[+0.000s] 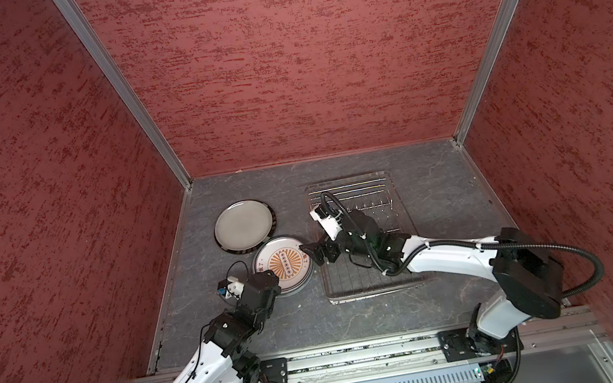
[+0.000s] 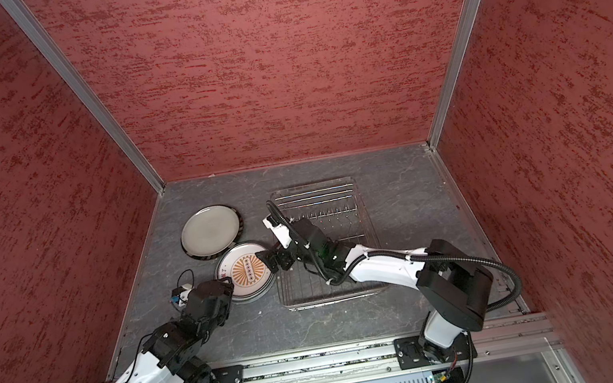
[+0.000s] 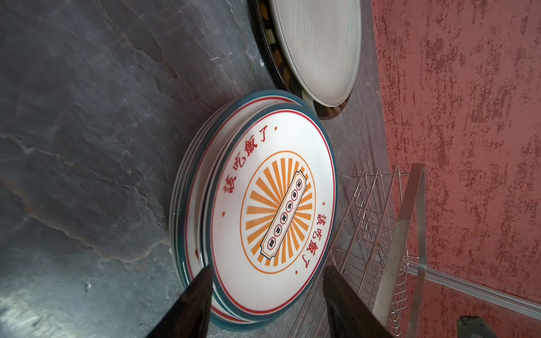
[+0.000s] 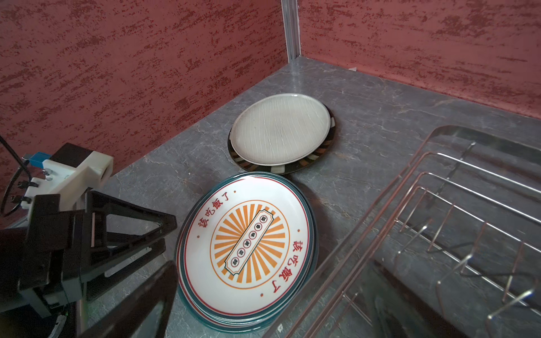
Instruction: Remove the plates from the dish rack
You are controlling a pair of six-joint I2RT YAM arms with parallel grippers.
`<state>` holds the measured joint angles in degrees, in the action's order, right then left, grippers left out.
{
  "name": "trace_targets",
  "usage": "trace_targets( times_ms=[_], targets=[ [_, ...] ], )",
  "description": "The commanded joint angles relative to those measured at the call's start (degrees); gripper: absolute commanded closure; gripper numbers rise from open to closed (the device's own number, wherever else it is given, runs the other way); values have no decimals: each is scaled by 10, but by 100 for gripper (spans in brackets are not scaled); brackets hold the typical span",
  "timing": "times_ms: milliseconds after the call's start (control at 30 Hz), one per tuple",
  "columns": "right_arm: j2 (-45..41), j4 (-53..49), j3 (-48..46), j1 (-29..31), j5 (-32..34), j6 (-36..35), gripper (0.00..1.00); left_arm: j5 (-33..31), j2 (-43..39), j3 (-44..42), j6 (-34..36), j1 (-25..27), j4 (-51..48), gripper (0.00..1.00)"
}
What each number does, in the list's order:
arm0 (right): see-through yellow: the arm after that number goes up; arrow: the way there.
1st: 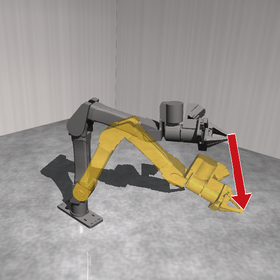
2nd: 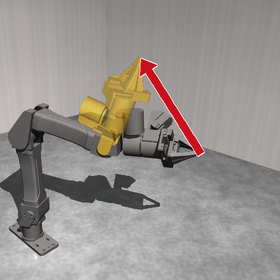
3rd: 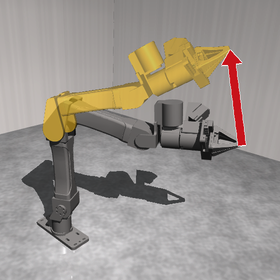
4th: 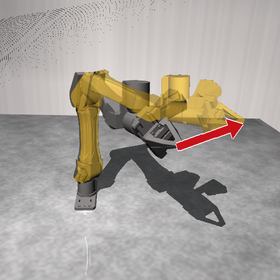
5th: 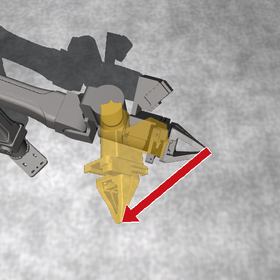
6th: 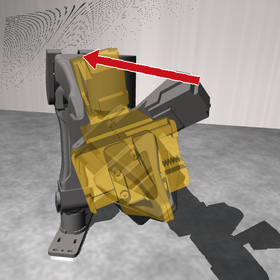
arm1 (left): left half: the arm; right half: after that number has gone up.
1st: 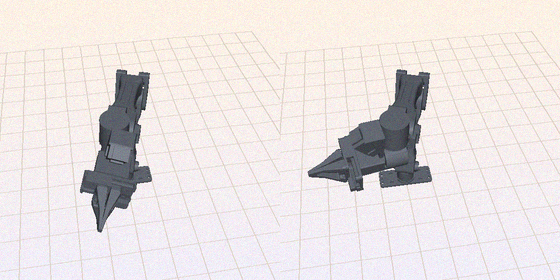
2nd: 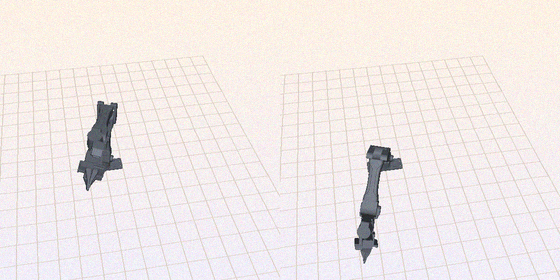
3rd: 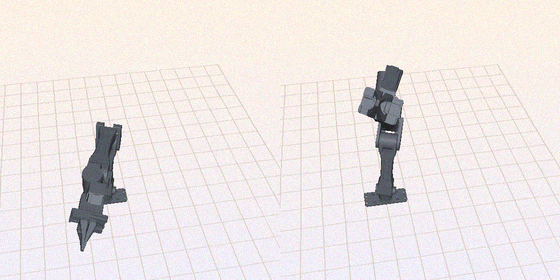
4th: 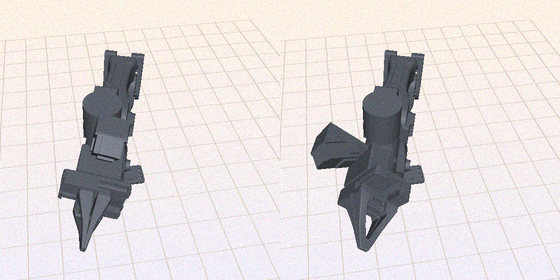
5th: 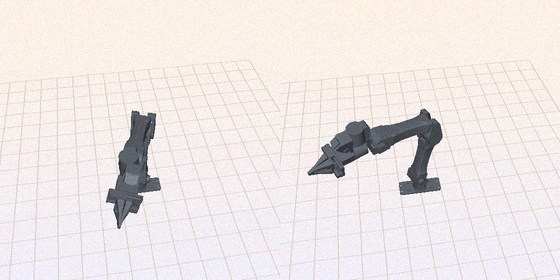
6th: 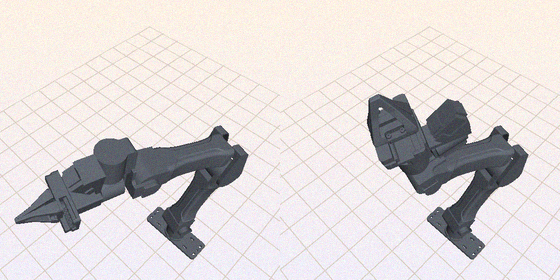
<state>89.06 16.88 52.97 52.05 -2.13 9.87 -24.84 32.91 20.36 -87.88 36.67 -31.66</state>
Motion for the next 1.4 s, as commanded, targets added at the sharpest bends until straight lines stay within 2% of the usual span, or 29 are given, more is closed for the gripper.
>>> trace_targets(
  times_ms=[0,33,67,167,267,333,400,467,500,567,667,767,833,900,967,1067,1133,1167,1267,1300,1367],
  targets=[
    [-48,31,-17,4,79,13,1,-47,-39,10,32,0,-15,20],
    [-55,24,-20,4,107,18,1,-60,-54,5,62,0,9,5],
    [-76,16,-22,4,134,21,1,-66,-67,1,99,-2,29,0],
    [-120,-7,-36,0,224,28,1,-76,-106,5,186,-16,61,1],
    [-178,-45,-56,-30,288,54,1,-89,-126,3,333,-33,146,1],
    [-217,-80,-65,-74,284,75,1,-99,-127,9,405,-50,174,1],
    [-257,-131,-69,-142,251,112,1,-117,-119,22,490,-76,191,0],
    [-292,-151,-81,-203,240,119,1,-151,-112,38,522,-95,180,1],
    [-312,-152,-92,-236,236,113,1,-172,-110,40,534,-104,184,0],
    [-348,-126,-131,-296,254,123,1,-193,-108,32,607,-123,230,1],
    [-383,-66,-199,-374,295,150,2,-191,-92,12,664,-165,291,1],
    [-352,-132,-177,-421,312,130,2,-166,-48,9,690,-226,304,1],
    [-319,-143,-170,-437,322,68,1,-153,-10,17,678,-273,283,1],
    [-302,-87,-195,-450,351,26,2,-145,29,9,668,-298,292,0],
    [-311,-15,-239,-457,341,7,3,-154,61,-6,667,-300,317,1],
    [-326,132,-329,-460,332,-33,8,-176,100,-30,701,-305,372,1],
    [-316,208,-361,-462,331,-50,9,-164,124,-52,732,-308,438,1],
    [-303,235,-370,-464,319,-58,8,-149,137,-65,735,-316,473,1],
    [-256,274,-371,-472,287,-70,6,-54,184,-95,720,-360,557,1],
    [-236,290,-371,-473,289,-80,6,-19,207,-108,708,-382,610,1],
    [-194,327,-374,-478,291,-87,5,38,232,-112,705,-409,651,1]
  ],
)
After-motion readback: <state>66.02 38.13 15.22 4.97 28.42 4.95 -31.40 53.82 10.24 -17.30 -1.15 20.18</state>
